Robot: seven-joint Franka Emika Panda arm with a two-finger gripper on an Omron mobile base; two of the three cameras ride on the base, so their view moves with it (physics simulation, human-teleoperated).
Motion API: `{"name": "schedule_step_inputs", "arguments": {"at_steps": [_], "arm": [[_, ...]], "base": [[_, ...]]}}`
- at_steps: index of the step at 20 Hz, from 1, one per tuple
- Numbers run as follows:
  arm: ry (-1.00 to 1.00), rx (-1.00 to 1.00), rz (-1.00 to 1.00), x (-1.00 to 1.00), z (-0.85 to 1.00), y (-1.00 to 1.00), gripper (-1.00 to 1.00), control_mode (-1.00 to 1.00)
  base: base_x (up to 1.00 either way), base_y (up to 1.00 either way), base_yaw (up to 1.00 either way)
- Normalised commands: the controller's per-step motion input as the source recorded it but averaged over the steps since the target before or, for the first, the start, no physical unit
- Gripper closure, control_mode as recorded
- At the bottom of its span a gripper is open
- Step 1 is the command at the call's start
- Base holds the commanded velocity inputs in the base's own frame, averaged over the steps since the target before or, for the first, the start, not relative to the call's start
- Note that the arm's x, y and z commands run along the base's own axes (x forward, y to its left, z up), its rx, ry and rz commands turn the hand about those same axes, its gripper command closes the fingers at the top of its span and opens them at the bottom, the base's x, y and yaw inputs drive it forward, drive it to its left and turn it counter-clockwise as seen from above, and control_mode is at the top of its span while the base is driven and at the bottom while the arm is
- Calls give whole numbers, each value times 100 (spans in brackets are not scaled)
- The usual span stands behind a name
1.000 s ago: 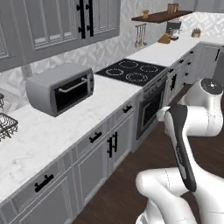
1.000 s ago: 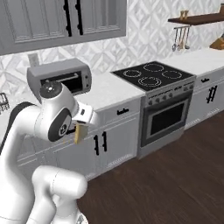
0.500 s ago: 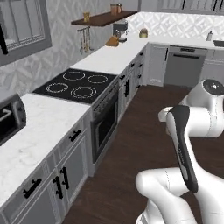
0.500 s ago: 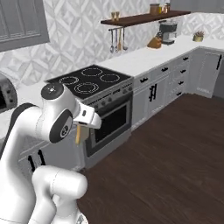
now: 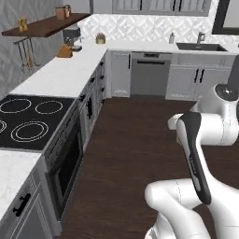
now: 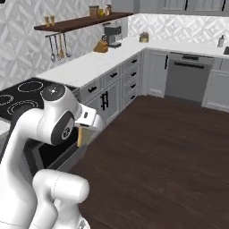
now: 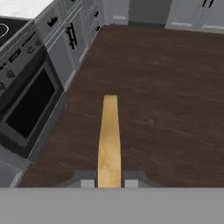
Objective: Start the toaster. Once the lever pops up, take the bread to the plate on the dining counter.
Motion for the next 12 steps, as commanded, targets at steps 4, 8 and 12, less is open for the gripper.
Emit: {"name": "schedule_step_inputs", "arguments": {"at_steps": [4, 8, 12], "arm": [[0, 0, 0, 0, 0, 0, 100, 100], [0, 0, 0, 0, 0, 0, 100, 100], [0, 0, 0, 0, 0, 0, 100, 100]], "base": [[34, -58, -62], [36, -60, -61], [70, -57, -50]]}}
